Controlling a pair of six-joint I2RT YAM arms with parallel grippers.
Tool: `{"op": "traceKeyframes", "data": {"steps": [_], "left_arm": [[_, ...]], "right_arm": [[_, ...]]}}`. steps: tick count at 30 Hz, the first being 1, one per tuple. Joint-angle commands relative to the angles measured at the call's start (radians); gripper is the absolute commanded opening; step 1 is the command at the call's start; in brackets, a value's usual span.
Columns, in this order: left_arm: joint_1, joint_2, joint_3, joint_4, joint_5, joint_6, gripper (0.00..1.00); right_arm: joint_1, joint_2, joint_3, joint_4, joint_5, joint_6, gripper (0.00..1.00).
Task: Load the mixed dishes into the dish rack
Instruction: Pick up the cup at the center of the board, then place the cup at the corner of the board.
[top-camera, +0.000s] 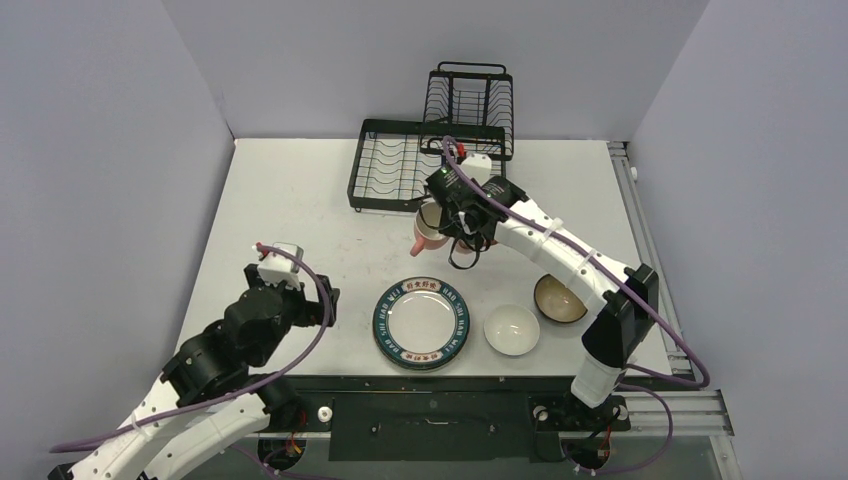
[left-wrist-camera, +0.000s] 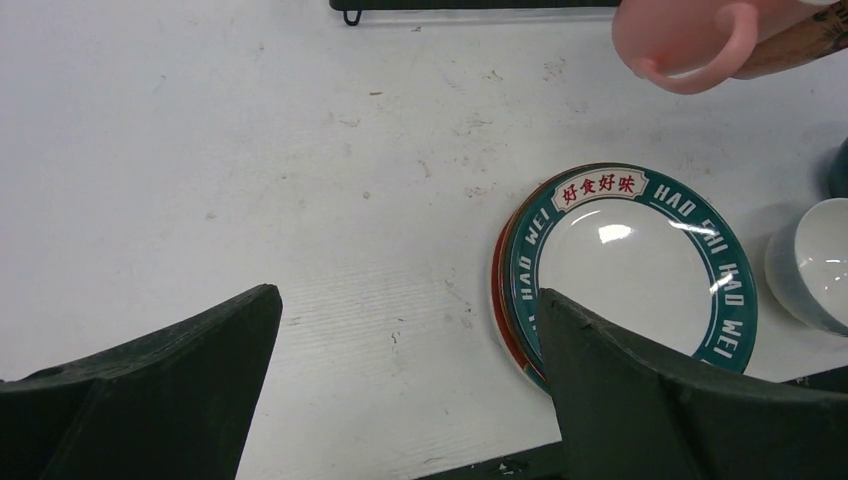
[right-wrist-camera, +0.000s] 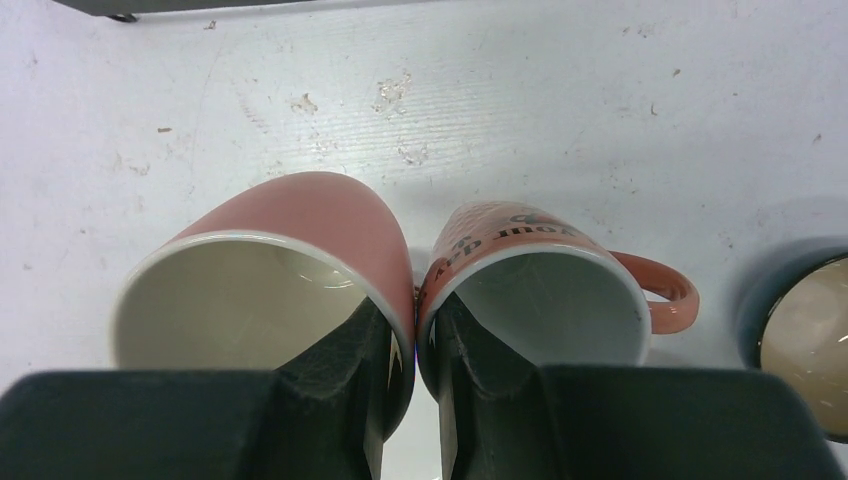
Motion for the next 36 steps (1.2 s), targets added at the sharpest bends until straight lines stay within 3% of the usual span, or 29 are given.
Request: {"op": "traceKeyframes", "data": {"steps": [1,14,23,36], "left_arm": [[-0.004,-0.039,0.017,0.002,-0.045,-0.007,0.96],[-0.003,-0.071,0.006,0.014,-0.036,-0.002,0.96],[0.015,-0.13,0.01,-0.004,-0.103,-0.026,0.96],[0.049,-0.346,0.0,0.017,-0.108,-0.03,0.96]], "right_arm": [[0.024,-0.031,0.094,-0.029,0.074,-0.061,0.0],[0.088,-0.127,0.026,-0.081,0.083,-0.102,0.0],[0.206,-0.033,0.176,-0.066,0.044,-0.169,0.0],[0.286,0.111,0.334,0.089,-0.159,-0.341,0.0]]}}
